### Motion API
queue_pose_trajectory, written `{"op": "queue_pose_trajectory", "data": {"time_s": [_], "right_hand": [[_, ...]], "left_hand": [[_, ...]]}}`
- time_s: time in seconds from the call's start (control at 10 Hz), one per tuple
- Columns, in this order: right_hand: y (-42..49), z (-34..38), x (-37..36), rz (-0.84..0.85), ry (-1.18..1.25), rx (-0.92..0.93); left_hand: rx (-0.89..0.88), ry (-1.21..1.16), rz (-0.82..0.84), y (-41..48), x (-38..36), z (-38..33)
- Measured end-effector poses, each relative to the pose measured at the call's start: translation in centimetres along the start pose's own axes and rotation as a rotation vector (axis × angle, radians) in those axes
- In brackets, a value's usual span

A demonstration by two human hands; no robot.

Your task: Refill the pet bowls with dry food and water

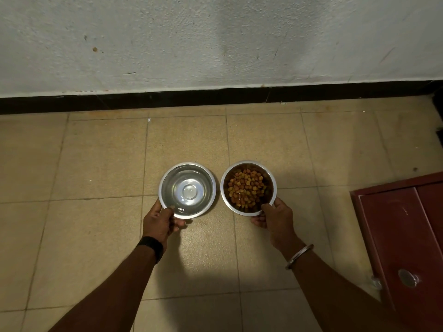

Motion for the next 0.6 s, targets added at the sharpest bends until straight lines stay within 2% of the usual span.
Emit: {"op": "queue_pose_trajectory", "data": {"time_s": [0.2,0.4,0.5,0.6], "right_hand": [[-0.3,-0.1,0.3,-0.036,-0.033,-0.023],[-1.6,0.6,2.5,-0.305,-0.256,0.005],[-4.5,3.5,2.5,-0.315,-0.420,0.106],[-7.1,6.0,2.5,-0.284,-0.483,0.182]], "left_hand": [[0.044,-0.001,0.022,-0.7,0.1,0.3],[0.032,0.115,-0.039,-2.2,1.1,-0.1],[0.008,0.301,-0.080,-4.3,1.8,-1.6],[-0.046,0.364,-0.076,-6.3,1.9,-3.7]]}}
Point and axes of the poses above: each hand's wrist, its own y-axis towards the middle knuckle, its own x-axis out of the back of the hand, z = x × y, the point moved 8 cm from there along y, towards the middle knuckle, and after that the axes turned 11 degrees about -y, right-handed, at the moved point
